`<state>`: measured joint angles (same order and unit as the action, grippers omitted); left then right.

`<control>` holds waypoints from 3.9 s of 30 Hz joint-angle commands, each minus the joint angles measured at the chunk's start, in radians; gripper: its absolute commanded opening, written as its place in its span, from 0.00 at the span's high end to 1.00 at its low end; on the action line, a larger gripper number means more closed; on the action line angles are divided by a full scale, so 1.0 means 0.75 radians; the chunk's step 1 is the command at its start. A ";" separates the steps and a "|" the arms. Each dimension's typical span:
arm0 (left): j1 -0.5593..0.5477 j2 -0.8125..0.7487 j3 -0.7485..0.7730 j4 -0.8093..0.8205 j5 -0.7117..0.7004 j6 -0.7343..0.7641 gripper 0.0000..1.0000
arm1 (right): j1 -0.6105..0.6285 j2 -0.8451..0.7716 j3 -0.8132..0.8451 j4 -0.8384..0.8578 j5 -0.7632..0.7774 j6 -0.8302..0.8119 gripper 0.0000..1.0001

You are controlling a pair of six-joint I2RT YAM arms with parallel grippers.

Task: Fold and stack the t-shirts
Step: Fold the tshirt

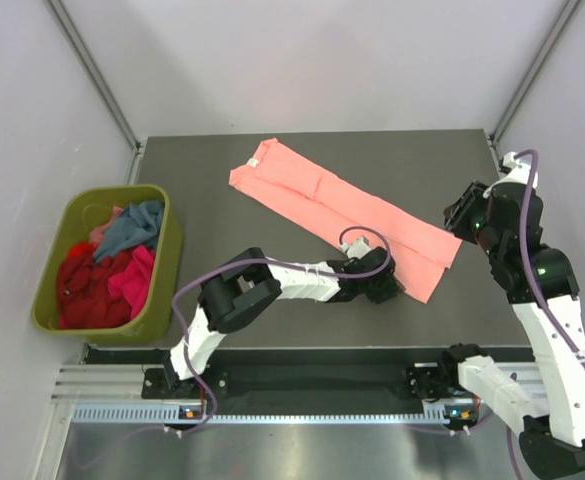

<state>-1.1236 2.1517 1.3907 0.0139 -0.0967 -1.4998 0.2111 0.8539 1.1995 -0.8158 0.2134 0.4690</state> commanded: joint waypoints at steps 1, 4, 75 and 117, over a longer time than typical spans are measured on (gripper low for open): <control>-0.015 0.003 0.005 -0.035 -0.104 -0.109 0.62 | -0.020 -0.040 0.047 0.018 0.030 0.005 0.66; -0.013 0.031 0.038 -0.065 -0.108 -0.115 0.63 | -0.022 -0.052 0.035 0.022 0.032 0.005 0.66; -0.069 -1.136 -1.008 -0.869 -0.397 0.249 0.92 | 0.107 0.003 -0.787 0.392 -0.565 0.029 0.63; 1.214 0.127 0.469 -0.497 0.147 1.278 0.72 | 0.193 0.451 -0.605 0.597 -0.438 0.062 0.64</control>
<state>-0.2226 2.2116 1.6924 -0.3901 0.0536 -0.5835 0.3405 1.1713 0.6964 -0.4080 -0.1356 0.5247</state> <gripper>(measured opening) 0.313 0.368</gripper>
